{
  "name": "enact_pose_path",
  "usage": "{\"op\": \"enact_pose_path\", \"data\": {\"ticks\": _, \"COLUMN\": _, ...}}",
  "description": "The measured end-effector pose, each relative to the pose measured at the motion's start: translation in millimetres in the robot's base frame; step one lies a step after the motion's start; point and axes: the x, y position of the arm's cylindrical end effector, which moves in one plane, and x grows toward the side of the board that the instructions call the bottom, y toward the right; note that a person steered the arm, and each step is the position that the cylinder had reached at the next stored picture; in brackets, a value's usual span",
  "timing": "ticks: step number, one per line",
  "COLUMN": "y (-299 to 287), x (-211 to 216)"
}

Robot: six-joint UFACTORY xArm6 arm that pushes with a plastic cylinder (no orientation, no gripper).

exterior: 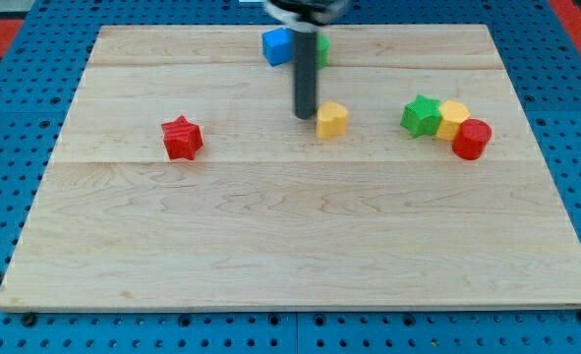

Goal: Move the red star diagonal top left to yellow heart

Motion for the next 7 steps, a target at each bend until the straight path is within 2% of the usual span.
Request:
{"op": "enact_pose_path", "data": {"ticks": 1, "y": 80, "x": 37}}
{"op": "enact_pose_path", "data": {"ticks": 2, "y": 24, "x": 76}}
{"op": "enact_pose_path", "data": {"ticks": 3, "y": -62, "x": 95}}
{"op": "enact_pose_path", "data": {"ticks": 4, "y": -185, "x": 72}}
{"op": "enact_pose_path", "data": {"ticks": 5, "y": -265, "x": 18}}
{"op": "enact_pose_path", "data": {"ticks": 6, "y": -217, "x": 12}}
{"op": "enact_pose_path", "data": {"ticks": 7, "y": -133, "x": 39}}
